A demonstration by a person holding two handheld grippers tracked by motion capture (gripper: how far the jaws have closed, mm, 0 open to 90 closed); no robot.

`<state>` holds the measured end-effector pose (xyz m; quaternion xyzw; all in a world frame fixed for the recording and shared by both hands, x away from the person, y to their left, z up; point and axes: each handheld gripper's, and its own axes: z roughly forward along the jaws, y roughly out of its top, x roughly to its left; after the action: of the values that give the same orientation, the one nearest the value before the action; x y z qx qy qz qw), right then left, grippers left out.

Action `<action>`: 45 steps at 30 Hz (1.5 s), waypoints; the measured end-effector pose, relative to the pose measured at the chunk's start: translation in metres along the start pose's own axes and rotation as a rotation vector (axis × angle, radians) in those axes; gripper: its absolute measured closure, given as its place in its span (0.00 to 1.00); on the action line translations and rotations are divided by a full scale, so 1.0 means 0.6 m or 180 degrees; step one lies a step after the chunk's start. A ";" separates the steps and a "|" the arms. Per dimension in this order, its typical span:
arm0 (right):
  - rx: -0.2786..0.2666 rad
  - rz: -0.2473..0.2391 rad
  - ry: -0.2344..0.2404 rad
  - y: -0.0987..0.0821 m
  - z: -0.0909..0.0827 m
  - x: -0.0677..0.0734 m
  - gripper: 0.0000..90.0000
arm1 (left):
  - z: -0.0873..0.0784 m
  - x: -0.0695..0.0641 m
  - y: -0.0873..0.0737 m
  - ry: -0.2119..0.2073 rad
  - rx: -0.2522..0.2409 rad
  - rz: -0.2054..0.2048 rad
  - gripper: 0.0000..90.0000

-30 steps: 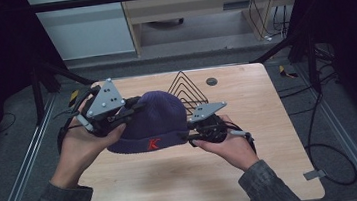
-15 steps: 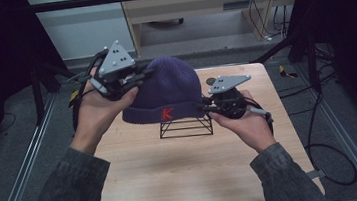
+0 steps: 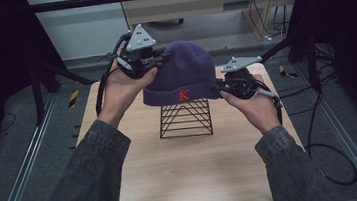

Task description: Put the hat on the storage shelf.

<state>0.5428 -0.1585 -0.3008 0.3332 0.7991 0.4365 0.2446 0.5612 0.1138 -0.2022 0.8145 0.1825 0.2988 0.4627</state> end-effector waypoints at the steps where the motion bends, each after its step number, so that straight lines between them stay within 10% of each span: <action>1: 0.0020 -0.0003 -0.0027 -0.001 0.003 0.000 0.81 | 0.005 0.001 -0.002 -0.0003 -0.0004 -0.0022 0.88; 14: -0.0173 0.0114 -0.0126 -0.001 0.003 -0.010 0.81 | 0.018 0.018 -0.004 0.0016 -0.0158 -0.0206 0.88; 45: 0.0125 0.0055 0.0003 -0.045 0.032 0.006 0.80 | 0.051 0.006 -0.064 -0.0051 0.0084 -0.0272 0.88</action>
<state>0.5449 -0.1560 -0.3339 0.3446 0.8048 0.4229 0.2339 0.5830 0.1156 -0.2462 0.8143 0.2174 0.2697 0.4657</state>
